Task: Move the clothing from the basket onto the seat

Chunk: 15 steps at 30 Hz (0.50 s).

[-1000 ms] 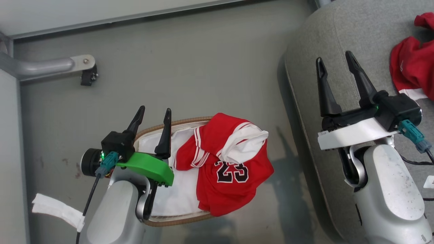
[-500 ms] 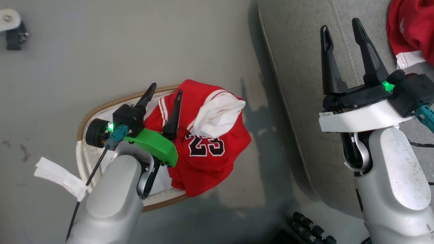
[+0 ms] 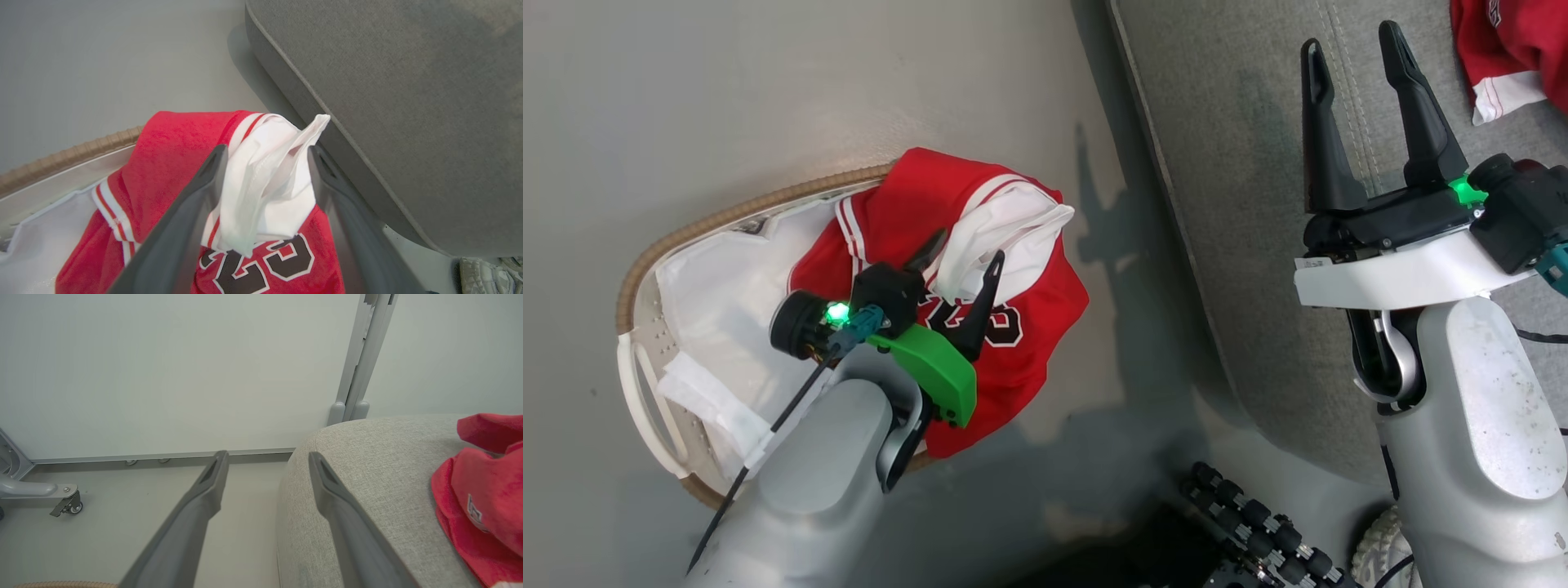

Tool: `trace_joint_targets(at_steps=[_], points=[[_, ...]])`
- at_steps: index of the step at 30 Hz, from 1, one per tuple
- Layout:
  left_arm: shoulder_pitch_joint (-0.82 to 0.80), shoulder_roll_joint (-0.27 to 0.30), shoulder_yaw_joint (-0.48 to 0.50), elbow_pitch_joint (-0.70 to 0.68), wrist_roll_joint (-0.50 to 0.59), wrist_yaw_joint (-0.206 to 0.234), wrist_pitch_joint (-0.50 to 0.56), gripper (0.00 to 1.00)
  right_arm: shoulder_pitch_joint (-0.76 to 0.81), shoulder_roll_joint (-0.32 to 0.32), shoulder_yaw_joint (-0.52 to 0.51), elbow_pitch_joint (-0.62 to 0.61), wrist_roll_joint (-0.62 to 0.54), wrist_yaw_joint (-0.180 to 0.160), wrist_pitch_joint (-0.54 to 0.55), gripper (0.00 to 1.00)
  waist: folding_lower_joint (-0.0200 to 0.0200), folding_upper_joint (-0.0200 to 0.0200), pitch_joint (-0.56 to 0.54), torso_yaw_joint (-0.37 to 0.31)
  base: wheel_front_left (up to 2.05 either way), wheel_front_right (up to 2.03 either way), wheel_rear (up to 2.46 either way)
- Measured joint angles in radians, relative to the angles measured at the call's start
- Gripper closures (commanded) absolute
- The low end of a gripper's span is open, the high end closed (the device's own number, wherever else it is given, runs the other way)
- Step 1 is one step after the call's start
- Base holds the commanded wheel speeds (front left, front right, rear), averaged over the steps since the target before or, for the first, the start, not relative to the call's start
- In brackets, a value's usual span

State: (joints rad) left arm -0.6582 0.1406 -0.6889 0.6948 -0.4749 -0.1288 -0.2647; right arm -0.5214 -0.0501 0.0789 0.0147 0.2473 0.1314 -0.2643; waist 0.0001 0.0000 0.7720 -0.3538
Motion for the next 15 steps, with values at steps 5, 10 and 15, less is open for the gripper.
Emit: trace_joint_targets(at_steps=[5,10,15], points=[[-0.029,0.008,-0.061,0.075,-0.025,0.0,0.0,0.0,-0.004,0.0,0.001,-0.007,0.0,0.0,0.0,0.0,0.0,0.0,0.033,-0.01,0.0,0.0,0.0],[-0.065,0.007,-0.111,0.149,-0.035,0.0,0.0,0.0,-0.006,0.0,-0.011,-0.016,-0.011,0.0,0.0,0.0,0.0,0.0,0.056,-0.008,0.0,0.0,0.0],[-0.109,-0.003,-0.144,0.236,-0.043,0.0,0.0,0.0,-0.002,0.0,-0.023,-0.032,-0.027,0.0,0.0,0.0,0.0,0.0,0.067,0.003,0.0,0.0,0.0]])
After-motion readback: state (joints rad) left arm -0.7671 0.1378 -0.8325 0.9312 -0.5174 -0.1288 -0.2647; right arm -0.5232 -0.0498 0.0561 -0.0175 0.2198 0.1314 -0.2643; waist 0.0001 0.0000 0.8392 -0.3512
